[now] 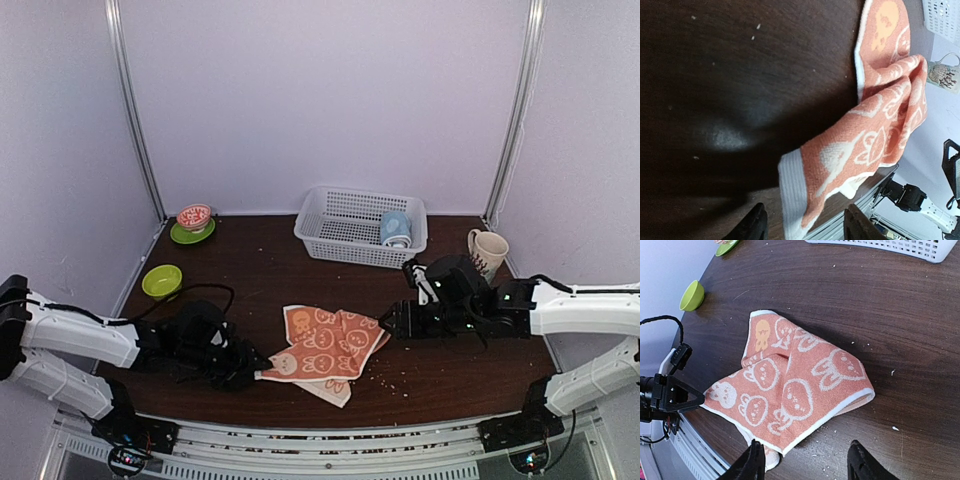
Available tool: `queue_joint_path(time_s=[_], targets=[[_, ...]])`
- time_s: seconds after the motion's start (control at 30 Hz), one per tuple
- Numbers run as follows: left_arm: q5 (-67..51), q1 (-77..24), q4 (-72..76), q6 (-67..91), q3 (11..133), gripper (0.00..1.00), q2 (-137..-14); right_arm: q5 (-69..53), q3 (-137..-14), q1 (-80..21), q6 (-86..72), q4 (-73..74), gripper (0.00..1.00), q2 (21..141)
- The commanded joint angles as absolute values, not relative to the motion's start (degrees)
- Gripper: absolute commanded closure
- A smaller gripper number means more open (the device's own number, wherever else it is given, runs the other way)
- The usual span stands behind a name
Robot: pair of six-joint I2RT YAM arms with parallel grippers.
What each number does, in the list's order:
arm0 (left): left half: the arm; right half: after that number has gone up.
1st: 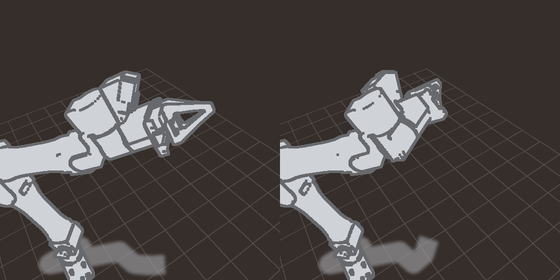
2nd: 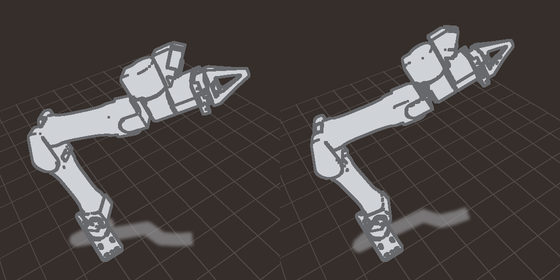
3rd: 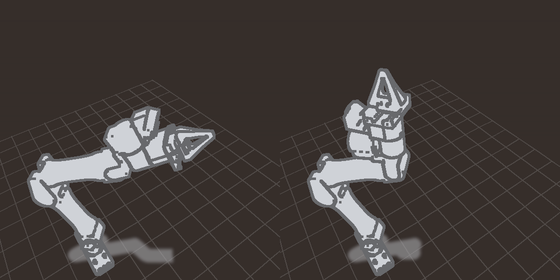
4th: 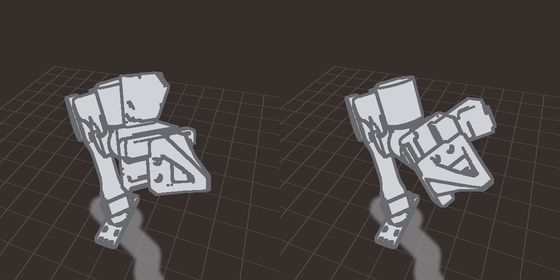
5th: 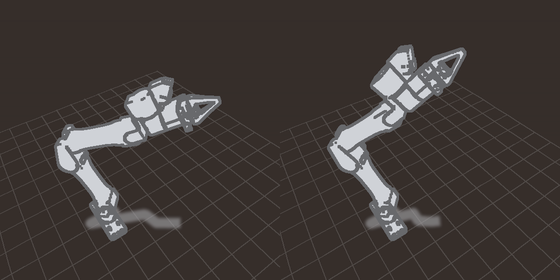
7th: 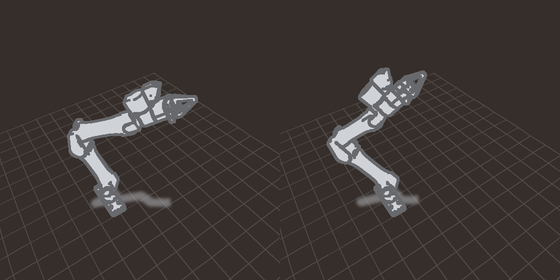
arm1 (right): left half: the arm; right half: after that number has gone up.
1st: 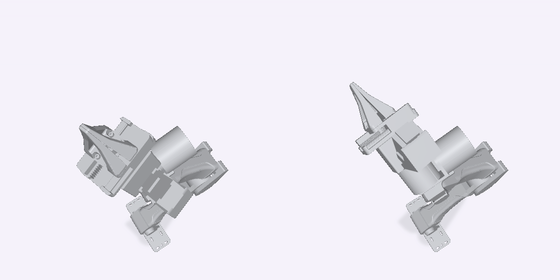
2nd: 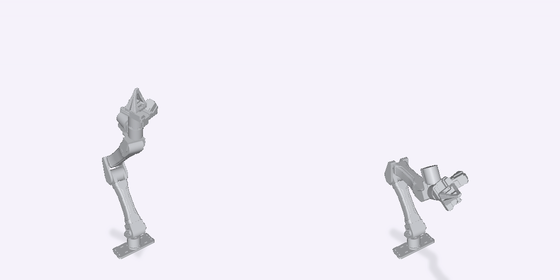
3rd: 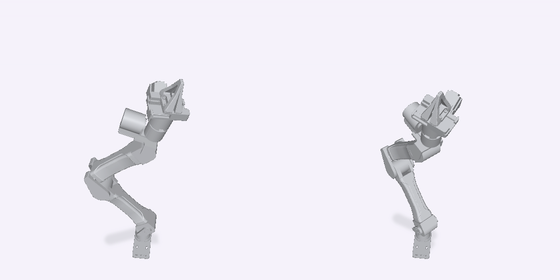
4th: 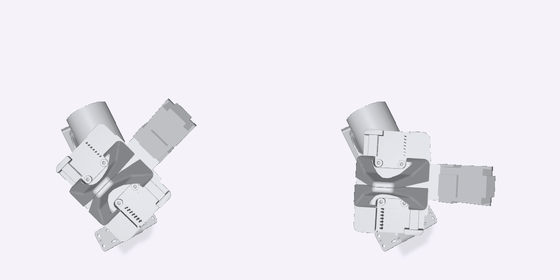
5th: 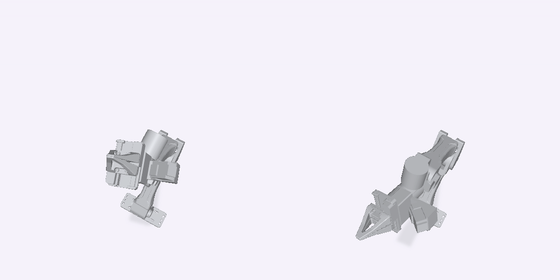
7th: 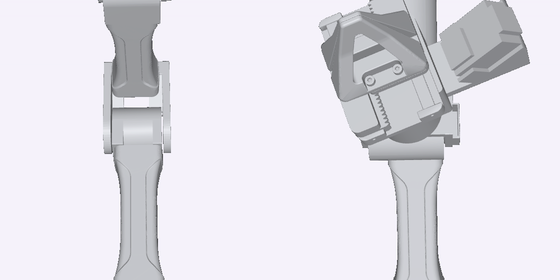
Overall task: Roll the towels
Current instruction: Pick up the towel from the center of the board.
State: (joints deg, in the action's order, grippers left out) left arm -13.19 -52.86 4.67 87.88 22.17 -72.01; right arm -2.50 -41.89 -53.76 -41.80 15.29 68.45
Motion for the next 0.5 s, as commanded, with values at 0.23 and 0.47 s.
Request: queue_joint_path(time_s=[0.23, 0.47], targets=[[-14.16, -51.59, 10.91, 89.56, 21.32, 0.91, -72.57, 1.48, -42.54, -53.99, -41.87, 17.59, 0.43, 65.36], [-7.69, -50.89, -5.08, 79.35, 32.4, 1.0, -63.84, 3.83, -42.99, -53.97, -39.87, 19.34, 0.43, 62.23]])
